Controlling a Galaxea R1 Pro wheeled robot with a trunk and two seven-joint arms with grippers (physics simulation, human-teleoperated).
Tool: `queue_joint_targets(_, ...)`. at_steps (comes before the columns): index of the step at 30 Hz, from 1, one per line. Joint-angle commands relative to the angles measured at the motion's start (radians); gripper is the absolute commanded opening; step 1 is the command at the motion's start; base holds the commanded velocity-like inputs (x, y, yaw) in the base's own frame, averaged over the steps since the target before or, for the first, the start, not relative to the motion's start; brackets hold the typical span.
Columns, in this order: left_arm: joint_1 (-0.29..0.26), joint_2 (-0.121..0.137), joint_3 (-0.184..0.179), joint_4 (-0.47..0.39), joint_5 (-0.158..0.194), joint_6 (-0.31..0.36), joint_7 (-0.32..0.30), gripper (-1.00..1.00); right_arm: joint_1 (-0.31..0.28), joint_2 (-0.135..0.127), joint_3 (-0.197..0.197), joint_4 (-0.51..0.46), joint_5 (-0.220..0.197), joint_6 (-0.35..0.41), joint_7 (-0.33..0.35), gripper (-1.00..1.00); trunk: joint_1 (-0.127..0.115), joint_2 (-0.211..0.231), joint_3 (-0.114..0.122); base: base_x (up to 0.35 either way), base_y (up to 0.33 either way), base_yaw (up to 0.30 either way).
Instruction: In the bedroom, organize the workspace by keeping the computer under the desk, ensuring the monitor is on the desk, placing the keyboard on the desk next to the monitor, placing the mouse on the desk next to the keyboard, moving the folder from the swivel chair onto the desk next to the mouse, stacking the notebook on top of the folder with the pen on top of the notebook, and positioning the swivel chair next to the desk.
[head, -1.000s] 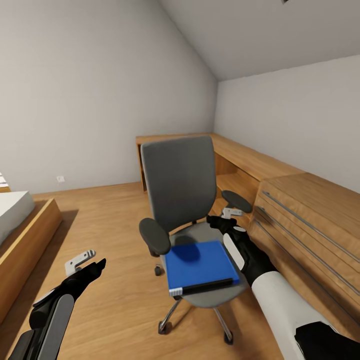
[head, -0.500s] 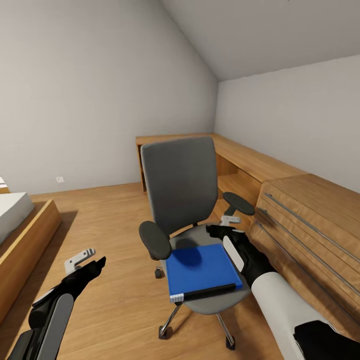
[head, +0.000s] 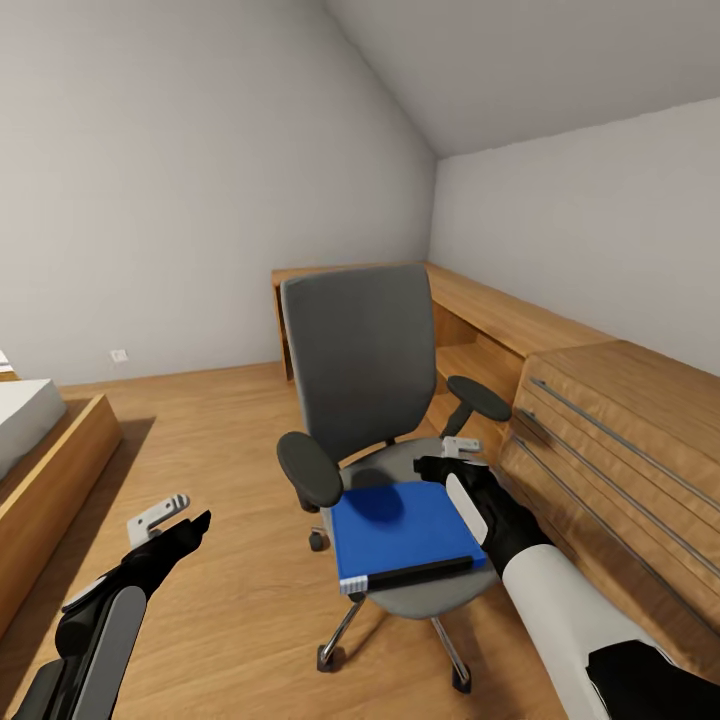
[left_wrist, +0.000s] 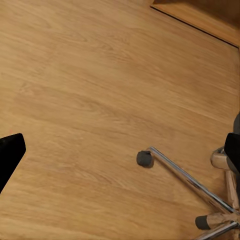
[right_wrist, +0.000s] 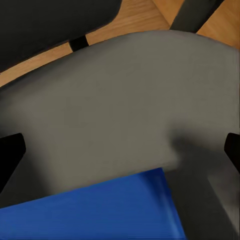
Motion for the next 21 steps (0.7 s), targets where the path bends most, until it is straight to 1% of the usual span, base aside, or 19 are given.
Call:
queue_joint_targets(1,-0.001,0.000,0.000,-0.001,0.011,0.004,0.009,1.00,-0.001,-0.001,0.004,-0.002,-0.010,0.003,-0.010,1.00,0.000,-0.001,-0.001,0.000,0.000,0.000)
queue_joint_targets(6,-0.001,0.000,0.000,-0.001,0.011,0.005,0.009,1.00,-0.001,-0.001,0.004,-0.001,-0.010,0.004,-0.011,1.00,0.000,-0.001,-0.001,0.000,0.000,0.000)
queue_joint_targets(11,-0.001,0.000,0.000,-0.001,0.011,0.005,0.010,1.00,-0.001,-0.001,0.005,0.000,-0.010,0.004,-0.011,1.00,0.019,-0.036,-0.017,0.000,0.000,0.000)
queue_joint_targets(19,-0.001,0.002,0.000,-0.001,0.011,0.009,0.010,1.00,-0.001,-0.001,0.004,0.000,-0.009,0.003,-0.011,1.00,0.019,-0.036,-0.017,0.000,0.000,0.000)
queue_joint_targets(21,-0.001,0.002,0.000,-0.001,0.011,0.009,0.010,1.00,-0.001,-0.001,0.005,-0.001,-0.009,0.003,-0.012,1.00,0.027,-0.050,-0.023,0.000,0.000,0.000)
